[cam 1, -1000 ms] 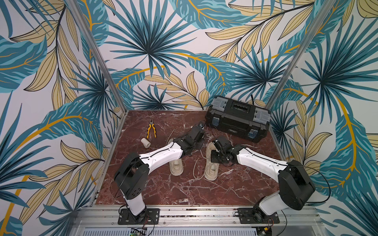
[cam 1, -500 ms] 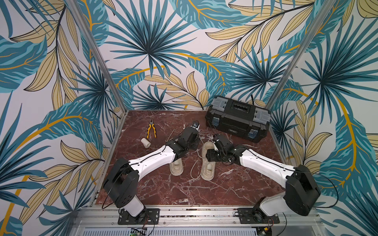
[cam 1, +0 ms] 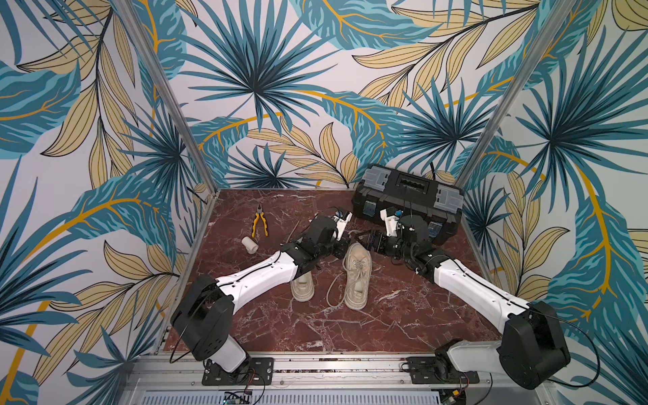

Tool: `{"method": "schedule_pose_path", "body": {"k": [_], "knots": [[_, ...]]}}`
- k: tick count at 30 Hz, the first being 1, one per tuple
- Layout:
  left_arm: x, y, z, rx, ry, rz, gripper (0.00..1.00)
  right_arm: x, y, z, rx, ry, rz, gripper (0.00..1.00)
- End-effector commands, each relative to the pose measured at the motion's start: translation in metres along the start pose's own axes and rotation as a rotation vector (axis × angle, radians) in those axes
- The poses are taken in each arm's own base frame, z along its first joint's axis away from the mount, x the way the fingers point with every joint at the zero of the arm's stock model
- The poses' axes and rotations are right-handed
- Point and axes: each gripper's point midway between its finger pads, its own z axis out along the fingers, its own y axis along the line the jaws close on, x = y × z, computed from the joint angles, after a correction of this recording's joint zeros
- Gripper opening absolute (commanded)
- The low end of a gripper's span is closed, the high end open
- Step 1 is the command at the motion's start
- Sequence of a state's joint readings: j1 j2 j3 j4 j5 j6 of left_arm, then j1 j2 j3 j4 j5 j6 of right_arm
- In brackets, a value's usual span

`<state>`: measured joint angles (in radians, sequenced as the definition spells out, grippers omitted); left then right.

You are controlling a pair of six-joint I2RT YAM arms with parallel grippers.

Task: Tie the shoes
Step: Cross the shoelace with the shoelace.

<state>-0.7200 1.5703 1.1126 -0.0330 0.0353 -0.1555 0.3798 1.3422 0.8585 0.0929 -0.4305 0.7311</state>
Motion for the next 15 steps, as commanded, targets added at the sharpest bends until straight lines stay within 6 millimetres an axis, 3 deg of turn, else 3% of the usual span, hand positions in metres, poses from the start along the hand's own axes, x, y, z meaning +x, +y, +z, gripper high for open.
{"method": "schedule_pose_path", "body": {"k": [1, 5, 10, 15], "knots": [[0.002, -0.007, -0.004, 0.057, -0.022, -0.02, 0.0, -0.004, 0.022, 0.002, -0.151, -0.017, 0.272, 0.81], [0.005, -0.01, -0.001, 0.076, -0.022, -0.027, 0.0, -0.002, 0.014, 0.009, -0.2, -0.04, 0.471, 0.81], [0.007, -0.015, 0.001, 0.106, -0.019, -0.032, 0.0, -0.006, 0.005, 0.013, -0.154, -0.068, 0.499, 0.81], [0.008, -0.018, 0.002, 0.123, -0.022, -0.032, 0.0, -0.009, 0.003, 0.019, -0.155, -0.079, 0.539, 0.75]]}}
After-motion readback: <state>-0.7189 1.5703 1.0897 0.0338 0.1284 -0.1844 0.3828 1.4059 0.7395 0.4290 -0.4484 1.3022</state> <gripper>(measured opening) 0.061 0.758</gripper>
